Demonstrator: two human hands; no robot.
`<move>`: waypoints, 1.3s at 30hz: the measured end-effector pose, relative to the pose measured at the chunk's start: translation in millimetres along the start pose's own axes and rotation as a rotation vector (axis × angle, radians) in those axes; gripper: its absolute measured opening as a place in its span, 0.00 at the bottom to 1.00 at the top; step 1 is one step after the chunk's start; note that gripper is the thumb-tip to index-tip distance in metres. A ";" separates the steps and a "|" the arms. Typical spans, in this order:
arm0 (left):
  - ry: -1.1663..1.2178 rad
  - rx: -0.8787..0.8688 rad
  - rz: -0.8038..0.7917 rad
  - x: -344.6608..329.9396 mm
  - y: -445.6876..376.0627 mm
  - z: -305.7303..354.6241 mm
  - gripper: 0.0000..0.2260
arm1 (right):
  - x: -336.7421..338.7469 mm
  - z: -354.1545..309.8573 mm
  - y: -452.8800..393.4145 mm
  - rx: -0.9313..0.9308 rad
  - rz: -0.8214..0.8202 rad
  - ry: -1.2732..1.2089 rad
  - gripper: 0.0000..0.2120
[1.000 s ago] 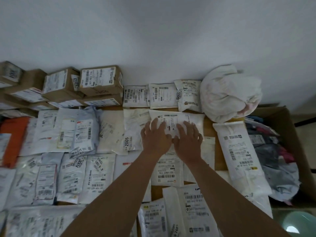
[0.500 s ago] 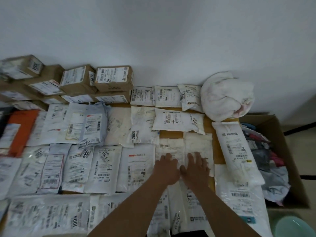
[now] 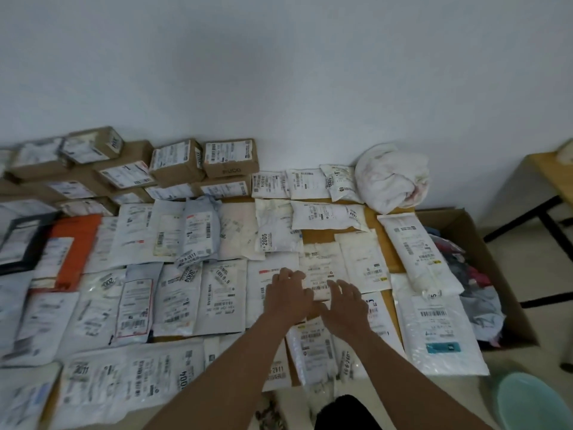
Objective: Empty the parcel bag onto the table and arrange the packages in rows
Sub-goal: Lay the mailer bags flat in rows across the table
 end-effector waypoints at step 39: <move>0.349 0.721 0.268 44.7 -141.7 -78.9 0.31 | -24.4 -68.6 -163.3 -0.295 -0.118 -0.961 0.16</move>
Point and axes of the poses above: each hand's wrist, its own y-axis away from the middle knuckle, its own x-axis out of the back of the hand, z = x × y, the point moved 9 cm from there along -y, towards the middle knuckle, and after that the axes turned 3 degrees about -x, right-handed, at the moved point
